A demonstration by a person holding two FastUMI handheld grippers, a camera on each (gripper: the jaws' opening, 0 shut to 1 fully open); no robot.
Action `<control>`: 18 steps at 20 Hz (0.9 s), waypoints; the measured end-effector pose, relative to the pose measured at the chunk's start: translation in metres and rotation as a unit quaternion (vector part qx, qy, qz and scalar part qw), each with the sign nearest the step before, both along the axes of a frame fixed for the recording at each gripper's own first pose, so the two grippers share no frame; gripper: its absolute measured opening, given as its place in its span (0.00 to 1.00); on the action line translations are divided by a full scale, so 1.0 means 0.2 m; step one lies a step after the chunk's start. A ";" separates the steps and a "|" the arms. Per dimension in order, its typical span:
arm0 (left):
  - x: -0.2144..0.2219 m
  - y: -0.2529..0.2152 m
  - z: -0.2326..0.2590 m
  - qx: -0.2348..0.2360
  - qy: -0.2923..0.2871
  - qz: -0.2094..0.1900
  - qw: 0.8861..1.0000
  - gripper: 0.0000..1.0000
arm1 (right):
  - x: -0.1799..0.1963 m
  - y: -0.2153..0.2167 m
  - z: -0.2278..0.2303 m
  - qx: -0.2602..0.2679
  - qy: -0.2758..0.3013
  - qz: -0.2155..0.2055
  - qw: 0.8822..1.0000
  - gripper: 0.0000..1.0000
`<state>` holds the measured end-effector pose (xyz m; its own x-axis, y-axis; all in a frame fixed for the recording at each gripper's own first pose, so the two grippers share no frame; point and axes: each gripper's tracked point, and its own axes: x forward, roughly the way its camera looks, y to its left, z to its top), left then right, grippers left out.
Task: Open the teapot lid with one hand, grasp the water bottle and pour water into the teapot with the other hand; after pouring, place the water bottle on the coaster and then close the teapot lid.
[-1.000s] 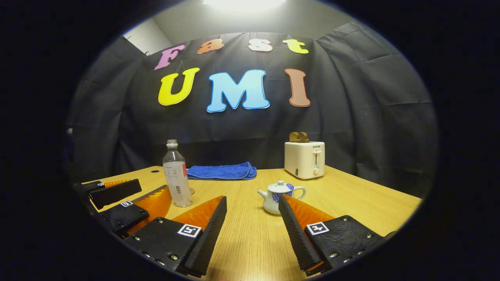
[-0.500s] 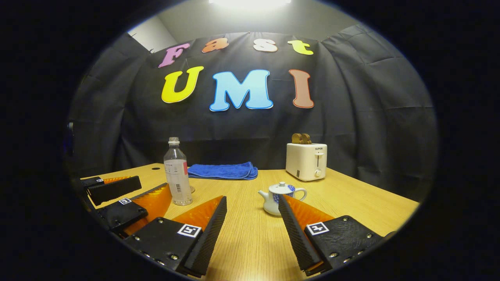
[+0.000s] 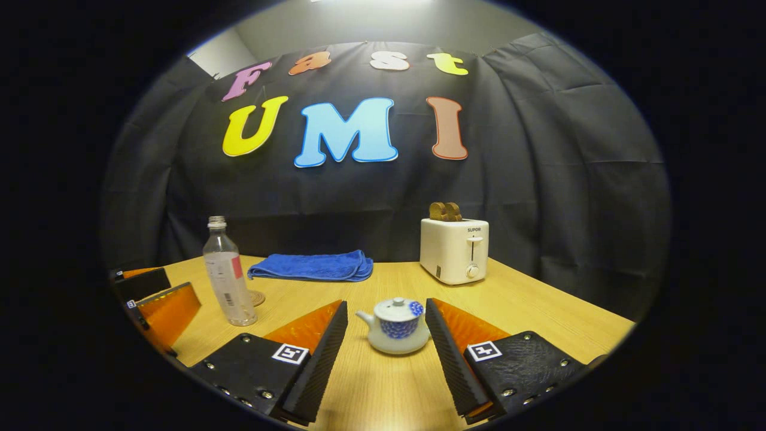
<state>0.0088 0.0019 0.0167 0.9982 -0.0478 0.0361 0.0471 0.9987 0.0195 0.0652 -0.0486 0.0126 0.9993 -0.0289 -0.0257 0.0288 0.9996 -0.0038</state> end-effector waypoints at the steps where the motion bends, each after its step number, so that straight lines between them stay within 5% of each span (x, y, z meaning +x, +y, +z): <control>1: 0.01 0.01 0.01 0.001 0.000 0.003 1.000 1.00 | 0.04 -0.02 0.00 -0.002 0.001 -0.005 1.000 0.81; 8: 0.04 0.09 -0.01 -0.010 0.012 0.010 1.000 1.00 | 0.24 -0.04 -0.06 0.000 0.028 -0.003 1.000 0.78; 9: 0.05 0.10 -0.01 -0.013 0.016 0.010 1.000 1.00 | 0.26 -0.04 -0.07 -0.005 0.035 -0.001 0.999 0.58; 14: 0.06 0.13 -0.03 -0.015 0.022 0.016 1.000 1.00 | 0.30 -0.06 -0.08 -0.002 0.042 -0.004 0.999 0.54; 15: 0.06 0.13 -0.03 -0.013 0.021 0.016 1.000 1.00 | 0.33 -0.06 -0.10 -0.001 0.044 -0.004 0.999 0.15; 18: 0.07 0.12 -0.04 -0.013 0.025 0.015 0.999 1.00 | 0.32 -0.05 -0.10 -0.003 0.043 -0.002 0.999 0.17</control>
